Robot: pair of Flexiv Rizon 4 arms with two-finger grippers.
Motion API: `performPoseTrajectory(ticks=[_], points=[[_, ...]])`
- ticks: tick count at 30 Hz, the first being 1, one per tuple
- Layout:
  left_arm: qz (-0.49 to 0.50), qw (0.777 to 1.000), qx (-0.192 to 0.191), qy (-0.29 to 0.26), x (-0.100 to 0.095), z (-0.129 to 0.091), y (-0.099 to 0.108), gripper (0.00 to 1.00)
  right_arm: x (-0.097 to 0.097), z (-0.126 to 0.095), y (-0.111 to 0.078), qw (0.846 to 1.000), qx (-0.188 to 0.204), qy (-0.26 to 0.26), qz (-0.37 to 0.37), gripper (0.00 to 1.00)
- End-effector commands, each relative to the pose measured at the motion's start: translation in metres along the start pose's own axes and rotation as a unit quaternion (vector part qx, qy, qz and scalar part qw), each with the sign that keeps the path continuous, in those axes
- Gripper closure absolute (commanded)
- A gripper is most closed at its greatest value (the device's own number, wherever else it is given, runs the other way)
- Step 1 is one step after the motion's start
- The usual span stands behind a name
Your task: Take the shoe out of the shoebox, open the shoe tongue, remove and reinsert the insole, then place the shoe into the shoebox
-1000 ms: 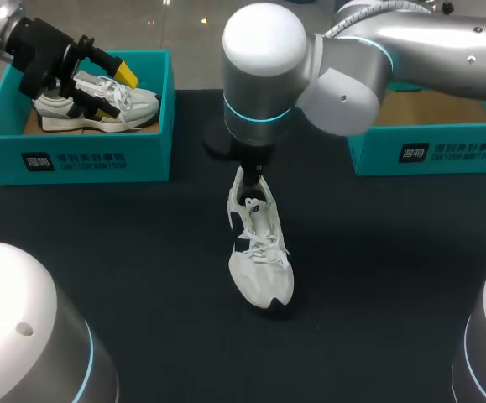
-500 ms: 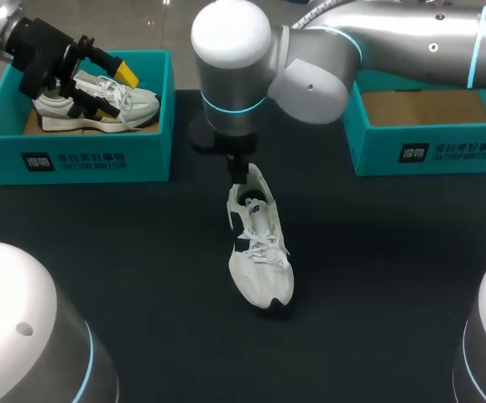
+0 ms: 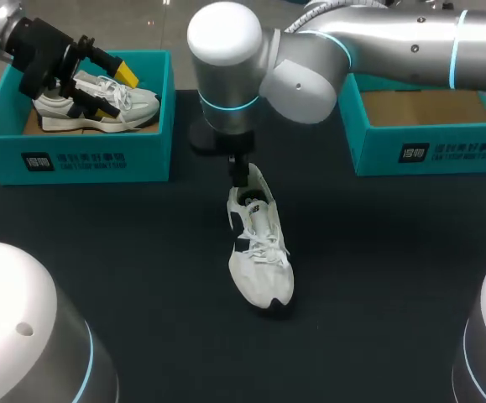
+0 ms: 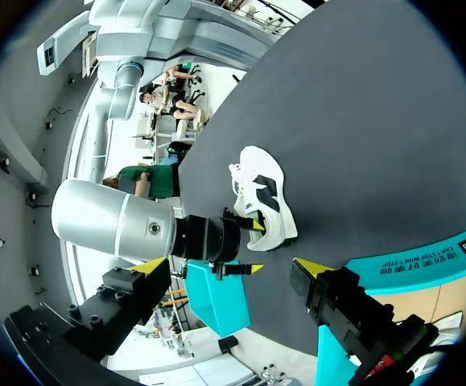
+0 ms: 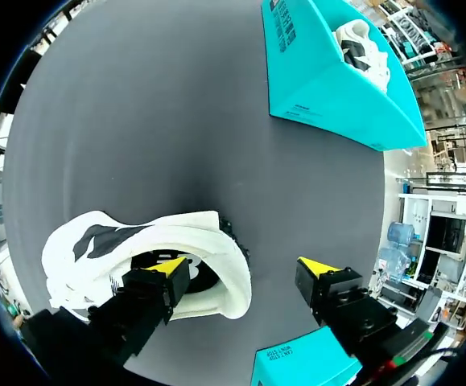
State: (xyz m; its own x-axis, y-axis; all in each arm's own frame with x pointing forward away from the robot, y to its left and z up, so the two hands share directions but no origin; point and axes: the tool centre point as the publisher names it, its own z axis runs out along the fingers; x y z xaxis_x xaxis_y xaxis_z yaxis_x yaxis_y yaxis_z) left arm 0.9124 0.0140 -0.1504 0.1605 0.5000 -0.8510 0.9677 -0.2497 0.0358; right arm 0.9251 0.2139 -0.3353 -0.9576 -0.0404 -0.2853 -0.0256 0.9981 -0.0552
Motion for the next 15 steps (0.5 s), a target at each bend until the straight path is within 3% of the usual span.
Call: performPoseTrajectory(ticks=[1, 8, 15], points=[[0.0, 1.0, 0.0, 0.001, 0.0, 0.0, -0.001, 0.0, 0.004, 0.003, -0.006, 1.0, -0.006, -0.002, -0.021, 0.06], [0.0, 1.0, 0.0, 0.001, 0.0, 0.0, -0.001, 0.0, 0.003, 0.02, -0.018, 0.999, -0.001, 0.005, -0.048, 0.08], [0.0, 1.0, 0.0, 0.001, 0.0, 0.0, -0.001, 0.0, -0.006, 0.035, -0.015, 0.999, 0.006, 0.019, -0.05, 0.09]])
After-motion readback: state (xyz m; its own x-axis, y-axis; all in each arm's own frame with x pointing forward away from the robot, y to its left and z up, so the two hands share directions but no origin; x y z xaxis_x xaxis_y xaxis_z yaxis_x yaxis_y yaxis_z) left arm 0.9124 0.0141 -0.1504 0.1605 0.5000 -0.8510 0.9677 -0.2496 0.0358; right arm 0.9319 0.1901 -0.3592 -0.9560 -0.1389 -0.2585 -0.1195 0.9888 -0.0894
